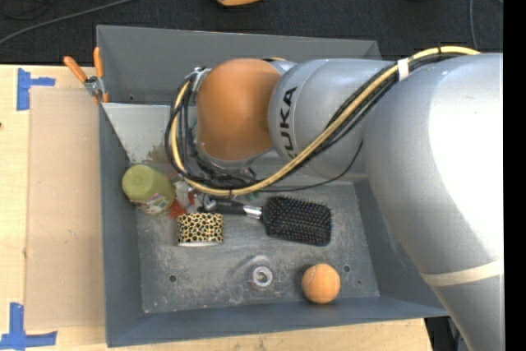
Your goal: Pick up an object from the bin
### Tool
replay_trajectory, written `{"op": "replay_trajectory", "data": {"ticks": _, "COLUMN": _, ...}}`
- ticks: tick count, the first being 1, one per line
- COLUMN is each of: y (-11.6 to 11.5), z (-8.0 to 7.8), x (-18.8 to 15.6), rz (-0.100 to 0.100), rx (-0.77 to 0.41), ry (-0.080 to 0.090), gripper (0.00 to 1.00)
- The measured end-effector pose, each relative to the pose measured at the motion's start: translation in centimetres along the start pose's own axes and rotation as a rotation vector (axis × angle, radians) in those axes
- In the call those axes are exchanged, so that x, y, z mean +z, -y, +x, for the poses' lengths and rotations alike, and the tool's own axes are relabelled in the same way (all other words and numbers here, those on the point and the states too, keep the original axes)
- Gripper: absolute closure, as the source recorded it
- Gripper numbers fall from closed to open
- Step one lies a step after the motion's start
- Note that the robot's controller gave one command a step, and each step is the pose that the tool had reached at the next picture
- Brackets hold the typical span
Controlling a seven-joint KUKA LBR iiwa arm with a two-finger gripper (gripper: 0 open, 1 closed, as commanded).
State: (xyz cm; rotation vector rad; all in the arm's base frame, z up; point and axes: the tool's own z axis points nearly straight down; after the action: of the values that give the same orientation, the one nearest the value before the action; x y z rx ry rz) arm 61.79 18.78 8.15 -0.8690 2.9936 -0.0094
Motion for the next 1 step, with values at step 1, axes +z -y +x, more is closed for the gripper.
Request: {"op": "replay_trajectory", "data": {"ticks": 1, "y": 1.31, "z": 1.24, "x": 0.72, "rz": -0.006, "rx": 0.537, "ry": -0.005, "gripper": 1.00}}
